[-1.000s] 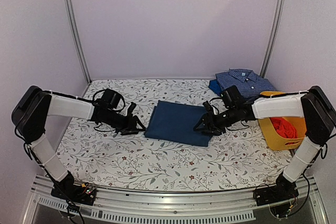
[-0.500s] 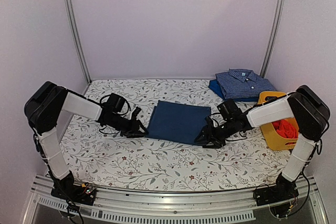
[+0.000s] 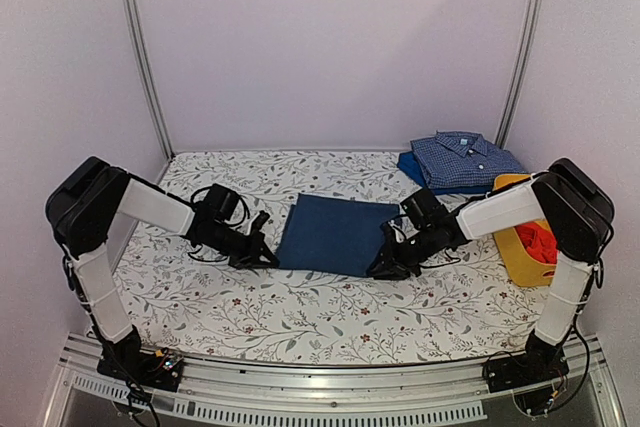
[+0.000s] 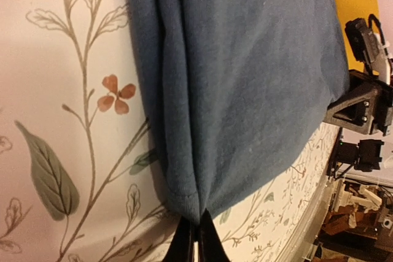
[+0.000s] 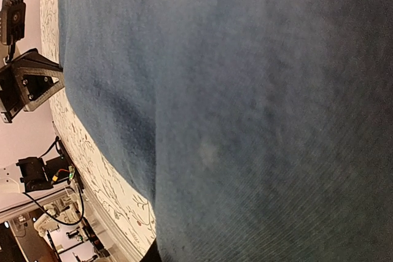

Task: Fold and stack the mixed laundry pile
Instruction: Move the square-folded T-shirt to the center of the board, then adjust the square-folded T-shirt at the center of the board.

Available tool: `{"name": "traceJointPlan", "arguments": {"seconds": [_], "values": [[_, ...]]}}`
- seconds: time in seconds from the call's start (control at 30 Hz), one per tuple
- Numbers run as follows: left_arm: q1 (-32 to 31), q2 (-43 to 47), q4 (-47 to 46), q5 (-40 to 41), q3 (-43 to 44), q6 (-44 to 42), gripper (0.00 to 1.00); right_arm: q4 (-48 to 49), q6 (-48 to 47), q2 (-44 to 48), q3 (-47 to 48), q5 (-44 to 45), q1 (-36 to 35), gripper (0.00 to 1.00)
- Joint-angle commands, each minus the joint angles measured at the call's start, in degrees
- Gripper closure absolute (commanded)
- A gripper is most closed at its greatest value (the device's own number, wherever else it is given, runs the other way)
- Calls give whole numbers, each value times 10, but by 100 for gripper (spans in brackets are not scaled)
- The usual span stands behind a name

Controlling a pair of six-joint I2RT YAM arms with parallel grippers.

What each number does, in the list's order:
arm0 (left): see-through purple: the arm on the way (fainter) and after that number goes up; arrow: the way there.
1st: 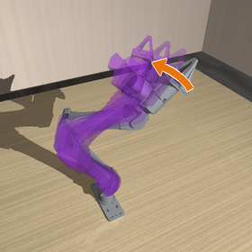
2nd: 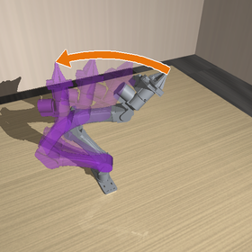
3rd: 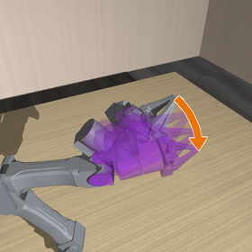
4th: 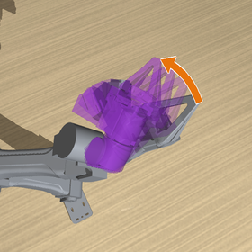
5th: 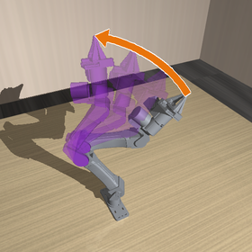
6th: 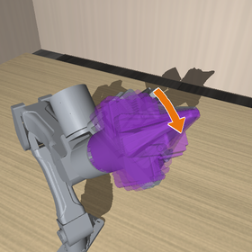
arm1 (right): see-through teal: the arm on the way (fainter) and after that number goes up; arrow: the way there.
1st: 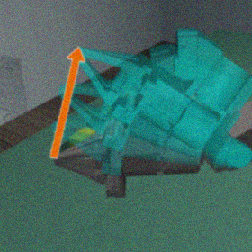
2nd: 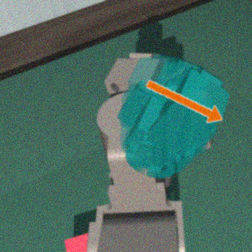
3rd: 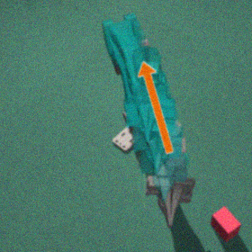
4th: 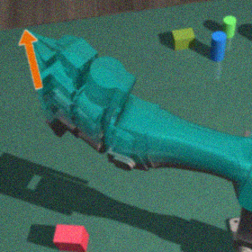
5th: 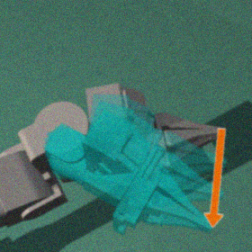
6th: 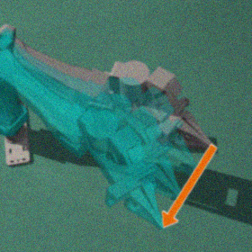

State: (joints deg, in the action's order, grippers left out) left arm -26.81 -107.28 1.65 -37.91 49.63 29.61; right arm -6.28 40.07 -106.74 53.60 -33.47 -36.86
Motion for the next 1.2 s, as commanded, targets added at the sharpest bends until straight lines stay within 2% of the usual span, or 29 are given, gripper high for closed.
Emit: {"name": "traceJointPlan", "arguments": {"seconds": [0.0,0.17,0.37,0.4,0.43,0.53,0.6,0.67,0.87,1.17], "values": [[-13,57,20,-3,-45,2,100,-65,-14,32,-29,3,-9,79],[-25,147,48,13,-137,21,100,-87,-15,77,-75,-26,-59,80],[-54,262,51,5,-239,82,100,-67,31,126,-146,-52,-115,77],[-66,277,58,5,-243,90,95,-67,33,133,-153,-58,-116,74],[-76,290,71,7,-242,99,83,-76,33,141,-157,-62,-116,69],[-79,346,149,47,-227,104,62,-126,17,181,-148,-48,-116,66],[-75,386,180,98,-196,100,54,-142,9,216,-138,-28,-115,64],[-75,406,193,134,-162,84,51,-138,14,245,-131,-5,-111,64],[-84,336,148,117,-106,69,52,-65,25,246,-120,48,-100,65],[-90,227,94,134,-79,63,52,-28,-9,138,-83,70,-100,64]]}}
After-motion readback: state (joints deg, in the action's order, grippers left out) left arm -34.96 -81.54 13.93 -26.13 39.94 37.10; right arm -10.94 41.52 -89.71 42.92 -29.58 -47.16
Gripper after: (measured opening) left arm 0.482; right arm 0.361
